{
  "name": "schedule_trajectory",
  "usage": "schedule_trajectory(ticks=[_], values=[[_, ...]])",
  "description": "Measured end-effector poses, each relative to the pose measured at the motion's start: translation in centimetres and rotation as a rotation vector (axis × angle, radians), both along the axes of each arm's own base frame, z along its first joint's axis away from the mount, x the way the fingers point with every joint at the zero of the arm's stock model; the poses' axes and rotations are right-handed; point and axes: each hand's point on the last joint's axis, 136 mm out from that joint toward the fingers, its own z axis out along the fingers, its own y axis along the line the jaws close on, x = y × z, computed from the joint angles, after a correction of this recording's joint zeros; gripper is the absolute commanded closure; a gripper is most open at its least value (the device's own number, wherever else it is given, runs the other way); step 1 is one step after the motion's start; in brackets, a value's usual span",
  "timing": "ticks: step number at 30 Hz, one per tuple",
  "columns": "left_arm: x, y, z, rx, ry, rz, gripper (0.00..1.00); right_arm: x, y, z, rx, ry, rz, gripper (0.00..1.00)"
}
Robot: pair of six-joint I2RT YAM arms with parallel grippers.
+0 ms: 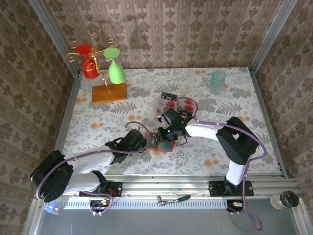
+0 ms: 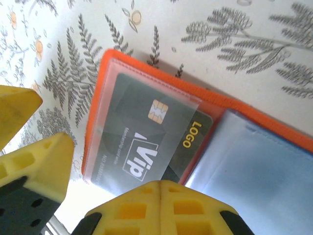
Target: Put the credit cards into the card holder
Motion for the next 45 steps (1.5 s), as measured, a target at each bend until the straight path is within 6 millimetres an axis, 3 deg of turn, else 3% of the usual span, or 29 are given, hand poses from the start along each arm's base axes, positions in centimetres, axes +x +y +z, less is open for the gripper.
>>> schedule_trajectory(ticks=[11, 19, 25, 45], values=[[0.0, 1.1, -1.2, 0.030, 0.040, 0.025, 0.36, 0.3, -0.4, -1.1, -0.041, 0.004, -0.017, 0.95], [-0.3, 1.1, -2.5, 0.052, 0.072, 0.018, 0.36, 1.2, 0.4, -1.0, -0.036, -0.003, -0.016, 0.95], [0.0, 1.1, -2.7, 0.059, 0.066, 0.022, 0.36, 1.1, 0.3, -2.0, -0.052, 0.013, -0.013, 0.96], [0.5, 1.1, -2.9, 0.073, 0.047, 0.034, 0.37, 1.2, 1.5, -2.3, -0.038, 0.023, 0.008, 0.97]])
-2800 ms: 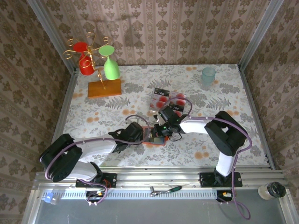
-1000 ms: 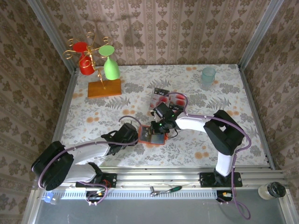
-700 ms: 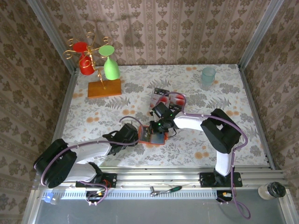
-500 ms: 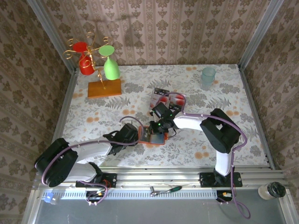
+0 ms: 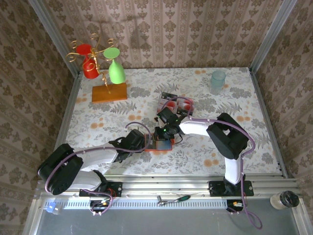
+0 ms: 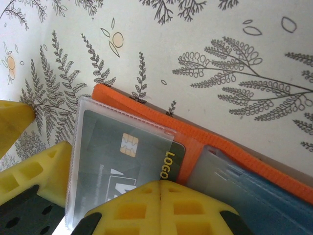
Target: Put the credit cards into the card holder
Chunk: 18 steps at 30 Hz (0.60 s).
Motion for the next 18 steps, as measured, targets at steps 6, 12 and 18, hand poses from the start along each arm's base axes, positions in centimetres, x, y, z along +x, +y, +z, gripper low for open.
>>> schedule_trajectory(ticks=[6, 12, 18], values=[[0.0, -0.1, 0.3, -0.010, -0.003, -0.002, 0.37, 0.1, 0.1, 0.1, 0.003, -0.003, 0.000, 0.96], [-0.3, 0.8, 0.8, -0.025, 0.003, 0.011, 0.37, -0.1, -0.5, 1.2, -0.001, -0.024, -0.004, 0.96], [-0.3, 1.2, 1.3, -0.025, -0.004, 0.006, 0.37, -0.6, -1.1, 2.0, 0.000, -0.040, -0.007, 0.97]])
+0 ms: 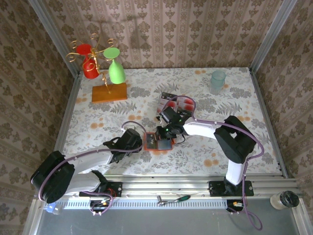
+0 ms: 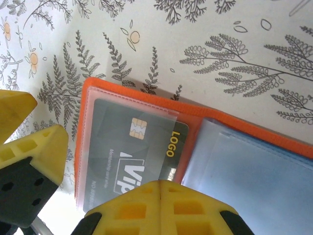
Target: Put the credit cards into the card holder
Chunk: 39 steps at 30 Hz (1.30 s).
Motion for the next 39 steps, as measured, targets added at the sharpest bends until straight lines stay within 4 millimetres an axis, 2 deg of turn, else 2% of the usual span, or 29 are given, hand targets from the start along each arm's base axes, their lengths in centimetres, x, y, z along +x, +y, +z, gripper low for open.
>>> schedule_trajectory(ticks=[8, 15, 34, 39], values=[[-0.4, 0.1, -1.0, 0.028, 0.033, -0.015, 0.37, -1.3, -0.1, -1.0, -0.020, 0.021, 0.019, 0.97], [-0.1, 0.1, -1.2, 0.046, 0.035, -0.016, 0.37, -1.7, 0.1, -1.8, -0.032, 0.035, 0.029, 0.97], [0.3, 0.0, -1.3, 0.053, 0.024, -0.008, 0.37, -1.3, 1.6, -2.1, 0.000, 0.055, 0.052, 0.97], [0.3, -0.1, -1.1, 0.045, 0.021, -0.010, 0.37, -1.3, 1.5, -1.9, 0.000, 0.055, 0.051, 0.91]])
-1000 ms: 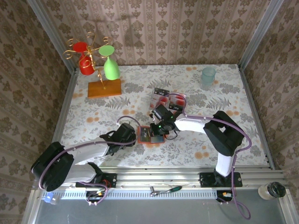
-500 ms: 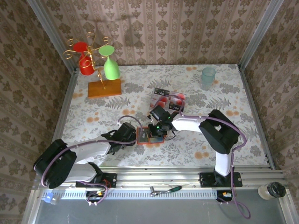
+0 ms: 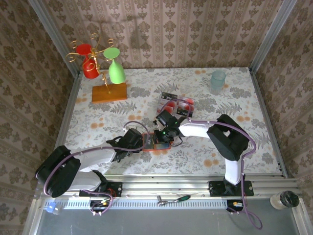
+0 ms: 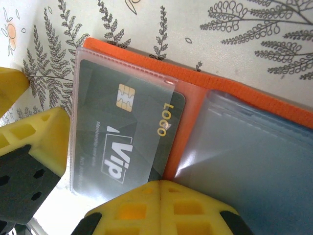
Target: Put the credit cards into the card holder
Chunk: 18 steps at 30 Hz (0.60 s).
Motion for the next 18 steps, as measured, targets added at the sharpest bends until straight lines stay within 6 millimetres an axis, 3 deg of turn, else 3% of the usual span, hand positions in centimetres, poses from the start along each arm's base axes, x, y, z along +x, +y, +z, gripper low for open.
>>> schedule_trajectory(ticks=[4, 10, 14, 18], values=[[-0.2, 0.0, 0.9, -0.025, -0.001, -0.004, 0.37, 0.5, -0.7, 1.6, 0.011, -0.019, -0.012, 0.84], [0.7, -1.5, 4.9, -0.113, -0.061, -0.019, 0.36, 2.6, -3.4, 5.1, 0.052, -0.092, -0.074, 0.82], [1.4, -3.5, 7.6, -0.166, -0.098, -0.050, 0.36, 3.5, -5.2, 4.9, 0.018, -0.101, -0.108, 0.82], [1.7, -6.2, 9.2, -0.192, -0.112, -0.099, 0.36, 3.3, -5.7, 4.2, -0.014, -0.093, -0.101, 0.83]])
